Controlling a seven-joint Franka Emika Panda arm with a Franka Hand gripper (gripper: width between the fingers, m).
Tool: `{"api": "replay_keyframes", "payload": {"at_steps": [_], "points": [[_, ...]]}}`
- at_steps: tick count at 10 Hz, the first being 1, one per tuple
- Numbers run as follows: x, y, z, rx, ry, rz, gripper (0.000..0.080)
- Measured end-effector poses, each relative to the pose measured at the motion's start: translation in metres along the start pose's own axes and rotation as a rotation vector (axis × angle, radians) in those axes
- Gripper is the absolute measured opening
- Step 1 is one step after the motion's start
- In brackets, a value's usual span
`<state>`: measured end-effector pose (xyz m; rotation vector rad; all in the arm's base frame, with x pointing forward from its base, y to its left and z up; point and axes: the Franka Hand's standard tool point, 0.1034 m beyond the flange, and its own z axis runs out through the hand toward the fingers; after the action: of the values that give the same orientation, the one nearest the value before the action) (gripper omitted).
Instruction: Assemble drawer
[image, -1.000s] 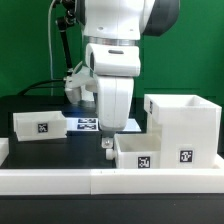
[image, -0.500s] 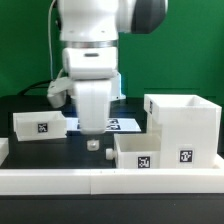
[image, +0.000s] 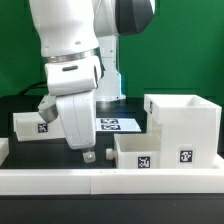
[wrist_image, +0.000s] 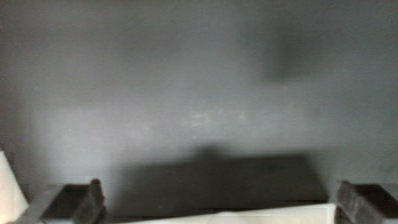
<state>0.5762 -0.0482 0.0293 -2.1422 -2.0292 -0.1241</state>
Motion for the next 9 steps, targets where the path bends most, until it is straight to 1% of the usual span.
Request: {"api": "replay_keyframes", "payload": {"at_steps": [1,3,5,6,9], "points": [[0.005,0.000,0.002,0.003,0.003,-0.008,0.0648],[0.001,-0.001,0.002,0.002,0.002,-0.002,0.0648],[0.003,-0.001,0.003,0.005,0.003,-0.009,0.0648],[0.007,-0.003,0.007,0.011,0.009,-0.029,0.0648],[0.025,-0.004,0.012,0.016,0.020,-0.023,0.0648]]}}
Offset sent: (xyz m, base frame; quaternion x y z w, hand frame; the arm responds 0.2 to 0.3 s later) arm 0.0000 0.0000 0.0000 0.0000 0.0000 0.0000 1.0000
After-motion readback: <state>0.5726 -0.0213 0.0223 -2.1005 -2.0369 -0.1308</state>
